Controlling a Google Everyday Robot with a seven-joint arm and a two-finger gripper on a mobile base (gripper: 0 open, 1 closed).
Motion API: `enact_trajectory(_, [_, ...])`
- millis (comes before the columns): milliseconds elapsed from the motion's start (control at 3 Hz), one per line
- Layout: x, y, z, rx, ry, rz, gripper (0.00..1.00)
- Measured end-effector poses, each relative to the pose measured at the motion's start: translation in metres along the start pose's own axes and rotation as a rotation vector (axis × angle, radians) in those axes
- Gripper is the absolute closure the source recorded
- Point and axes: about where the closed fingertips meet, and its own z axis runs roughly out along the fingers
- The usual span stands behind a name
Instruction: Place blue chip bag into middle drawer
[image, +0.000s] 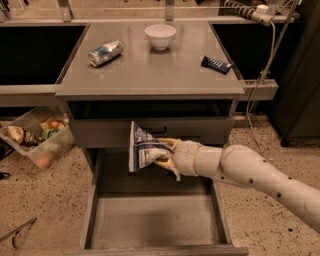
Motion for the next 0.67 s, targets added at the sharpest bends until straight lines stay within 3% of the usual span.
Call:
enact_trajectory(333, [0.062,0.039,0.003,0.031,-0.012,0.063,1.00])
enact_trajectory(667, [0.139,0.083,0.017,0.020,-0.025,0.167,1.00])
